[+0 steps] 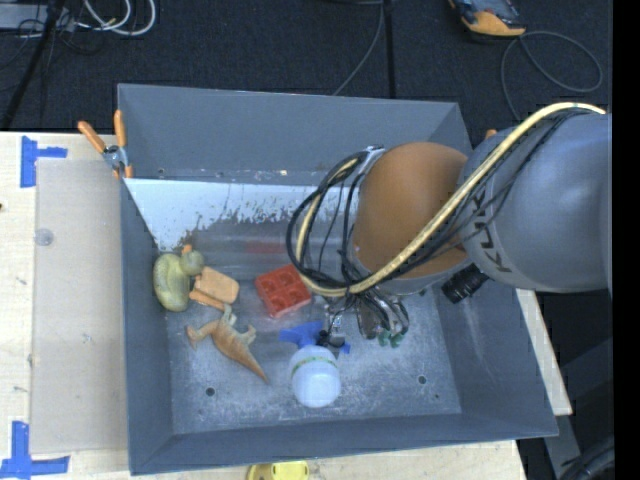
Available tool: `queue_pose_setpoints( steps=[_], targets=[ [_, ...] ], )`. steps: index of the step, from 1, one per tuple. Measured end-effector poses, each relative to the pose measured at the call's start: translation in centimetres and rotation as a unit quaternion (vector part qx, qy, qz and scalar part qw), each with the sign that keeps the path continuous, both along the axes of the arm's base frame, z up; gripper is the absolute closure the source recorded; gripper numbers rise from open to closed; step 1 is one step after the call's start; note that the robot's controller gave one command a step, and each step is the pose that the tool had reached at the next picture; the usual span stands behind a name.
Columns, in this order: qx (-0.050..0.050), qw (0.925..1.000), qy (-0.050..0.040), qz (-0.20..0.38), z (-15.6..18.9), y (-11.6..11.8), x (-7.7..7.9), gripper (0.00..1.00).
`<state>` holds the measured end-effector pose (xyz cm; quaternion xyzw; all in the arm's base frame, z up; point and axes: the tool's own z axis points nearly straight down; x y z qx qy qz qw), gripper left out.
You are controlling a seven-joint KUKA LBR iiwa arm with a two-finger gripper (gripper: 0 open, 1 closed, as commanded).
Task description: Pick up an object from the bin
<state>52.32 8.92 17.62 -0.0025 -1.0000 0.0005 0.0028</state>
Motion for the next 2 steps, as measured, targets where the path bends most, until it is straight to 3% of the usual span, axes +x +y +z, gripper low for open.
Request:
queue_pose_setpoints(
  steps=[1, 2],
  targets=[
    [0.001, 1.0000, -0.0092, -0.003, -0.6, -0.8, 0.3, 1.00],
    [0.000, 0.9999, 0.0002, -0.011, 14.9, -0.1, 1.2, 1.00]
  ],
)
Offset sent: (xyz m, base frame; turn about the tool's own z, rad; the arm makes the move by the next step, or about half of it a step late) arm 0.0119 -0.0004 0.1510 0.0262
